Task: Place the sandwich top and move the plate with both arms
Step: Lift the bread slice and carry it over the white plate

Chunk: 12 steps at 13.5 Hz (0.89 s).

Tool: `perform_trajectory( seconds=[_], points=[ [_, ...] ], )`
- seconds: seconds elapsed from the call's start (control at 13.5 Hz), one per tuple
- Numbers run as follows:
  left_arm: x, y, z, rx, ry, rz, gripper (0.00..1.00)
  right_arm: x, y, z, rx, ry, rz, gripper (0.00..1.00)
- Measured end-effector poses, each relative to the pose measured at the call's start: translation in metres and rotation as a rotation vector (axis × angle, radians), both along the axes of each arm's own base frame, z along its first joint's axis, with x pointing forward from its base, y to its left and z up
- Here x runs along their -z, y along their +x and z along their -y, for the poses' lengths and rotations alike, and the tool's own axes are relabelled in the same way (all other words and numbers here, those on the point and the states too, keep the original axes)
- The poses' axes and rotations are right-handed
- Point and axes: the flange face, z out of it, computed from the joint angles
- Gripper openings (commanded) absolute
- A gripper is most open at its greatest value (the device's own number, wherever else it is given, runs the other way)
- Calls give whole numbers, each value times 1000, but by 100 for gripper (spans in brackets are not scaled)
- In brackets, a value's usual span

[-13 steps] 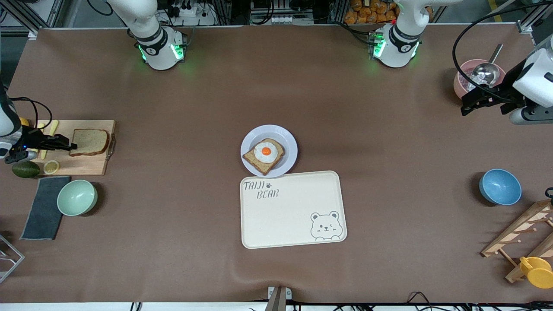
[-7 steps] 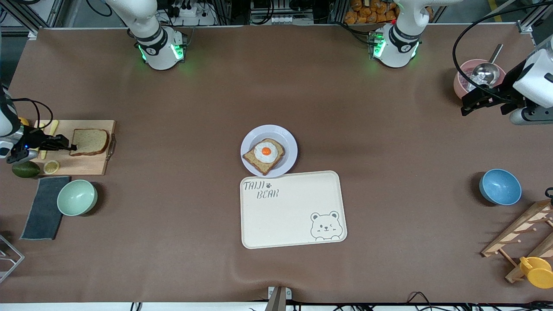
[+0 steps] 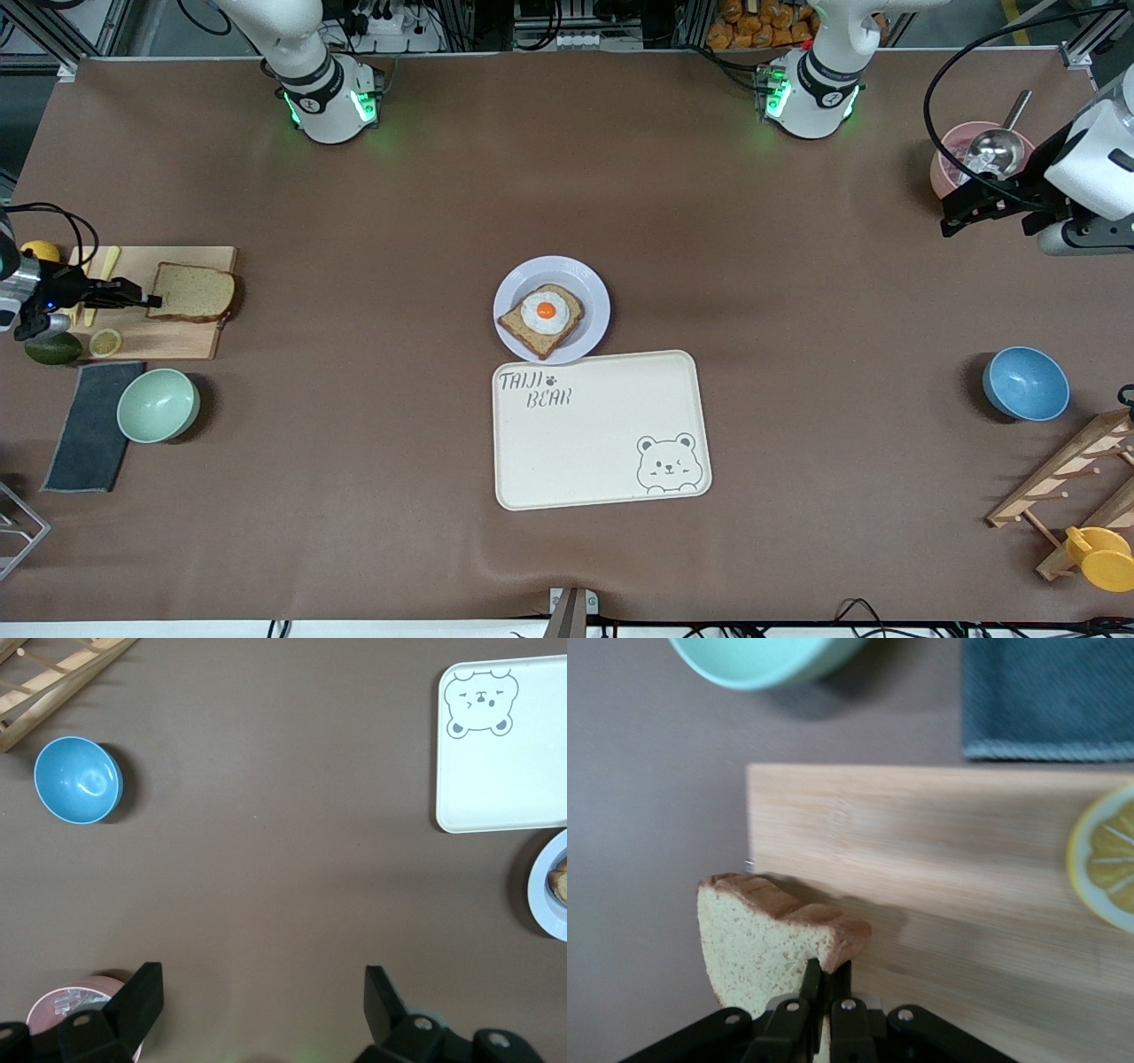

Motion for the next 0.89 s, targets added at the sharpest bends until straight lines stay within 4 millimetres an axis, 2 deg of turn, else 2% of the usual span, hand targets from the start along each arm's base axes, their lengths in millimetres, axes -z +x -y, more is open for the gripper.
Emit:
perform_trajectory(
  seconds=[0.15, 0.37, 0.67, 0.89],
  points=[
    [0, 1, 4, 7, -1, 5, 100, -15, 12, -11, -5, 3, -6, 0],
    [2, 3, 2, 3, -1, 7, 100, -29, 30, -42, 1, 17, -26, 0],
    [0, 4, -4, -8, -2, 13, 100, -41, 52, -95, -7, 57, -75, 0],
    [-3, 4, -7, -14, -2, 21, 100, -62, 69, -145, 3, 58, -119, 0]
  ],
)
